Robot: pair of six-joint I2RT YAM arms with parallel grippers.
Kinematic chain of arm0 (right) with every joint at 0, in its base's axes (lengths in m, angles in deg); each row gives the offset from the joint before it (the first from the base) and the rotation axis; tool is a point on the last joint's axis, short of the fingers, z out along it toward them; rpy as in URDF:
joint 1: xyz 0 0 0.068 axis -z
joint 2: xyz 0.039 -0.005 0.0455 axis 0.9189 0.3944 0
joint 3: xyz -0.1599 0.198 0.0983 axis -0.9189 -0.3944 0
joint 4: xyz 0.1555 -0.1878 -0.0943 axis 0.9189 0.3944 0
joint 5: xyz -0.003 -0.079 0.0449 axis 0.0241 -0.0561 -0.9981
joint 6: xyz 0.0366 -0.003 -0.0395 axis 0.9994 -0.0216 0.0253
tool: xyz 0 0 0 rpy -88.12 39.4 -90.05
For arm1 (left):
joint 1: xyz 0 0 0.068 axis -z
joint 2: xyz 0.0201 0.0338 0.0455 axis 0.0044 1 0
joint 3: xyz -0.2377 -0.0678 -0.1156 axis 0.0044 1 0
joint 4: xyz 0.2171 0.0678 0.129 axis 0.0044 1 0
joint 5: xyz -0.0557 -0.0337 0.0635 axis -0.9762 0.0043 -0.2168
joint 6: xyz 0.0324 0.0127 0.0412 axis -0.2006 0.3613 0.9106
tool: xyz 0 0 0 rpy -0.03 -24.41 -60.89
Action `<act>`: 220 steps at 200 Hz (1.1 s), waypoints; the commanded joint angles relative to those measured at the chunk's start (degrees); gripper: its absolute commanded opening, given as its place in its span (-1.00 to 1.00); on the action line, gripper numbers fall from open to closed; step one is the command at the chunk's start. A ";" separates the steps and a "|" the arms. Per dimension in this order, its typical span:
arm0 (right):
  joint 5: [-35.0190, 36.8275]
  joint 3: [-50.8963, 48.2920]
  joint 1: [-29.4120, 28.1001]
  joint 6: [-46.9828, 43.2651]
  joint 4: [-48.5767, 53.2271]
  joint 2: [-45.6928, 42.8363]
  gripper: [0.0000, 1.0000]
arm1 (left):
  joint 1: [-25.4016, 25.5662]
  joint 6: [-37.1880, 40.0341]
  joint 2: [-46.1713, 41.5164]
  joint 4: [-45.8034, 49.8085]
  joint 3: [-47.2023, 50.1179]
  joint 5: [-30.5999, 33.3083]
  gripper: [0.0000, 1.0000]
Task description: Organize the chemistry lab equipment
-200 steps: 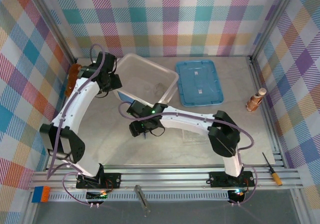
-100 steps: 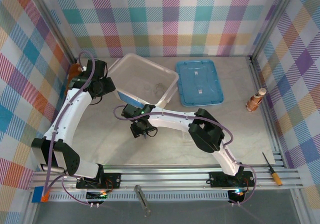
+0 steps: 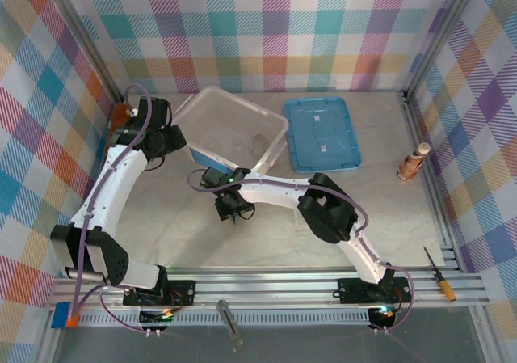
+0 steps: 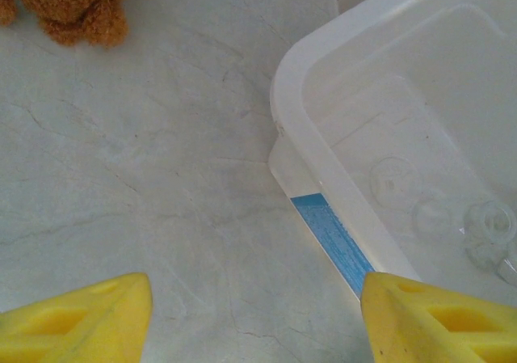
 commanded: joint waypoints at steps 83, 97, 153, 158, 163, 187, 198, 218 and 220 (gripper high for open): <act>-0.07 4.34 -0.04 -3.36 0.73 4.58 -0.19 | -1.40 -0.02 -0.71 -1.54 0.89 -1.42 0.37; 1.21 5.68 -0.53 -4.59 1.93 5.45 -0.21 | -1.51 0.03 -0.45 -1.63 0.91 -1.49 0.37; 2.64 7.57 -1.44 -6.09 3.84 7.34 -0.24 | -1.49 0.01 0.11 -1.89 1.17 -1.77 0.37; 2.46 7.65 -1.47 -6.15 3.81 7.44 -0.25 | -1.46 -0.03 0.23 -1.89 1.22 -1.82 0.37; 2.35 7.70 -1.53 -6.20 3.74 7.59 -0.25 | -1.43 0.00 0.24 -1.98 1.24 -1.82 0.37; 2.60 9.65 -1.75 -6.72 4.56 9.06 -0.25 | -1.45 0.03 0.52 -2.07 1.44 -2.03 0.36; 2.63 10.48 -1.69 -6.91 5.11 9.77 -0.28 | -1.47 0.03 0.47 -2.15 1.53 -2.06 0.36; 2.10 10.67 -1.70 -6.86 5.30 10.25 -0.36 | -1.49 0.13 0.32 -2.00 1.53 -1.97 0.36; 2.08 10.70 -1.74 -6.89 5.30 10.25 -0.36 | -1.46 0.19 0.31 -2.05 1.50 -1.95 0.36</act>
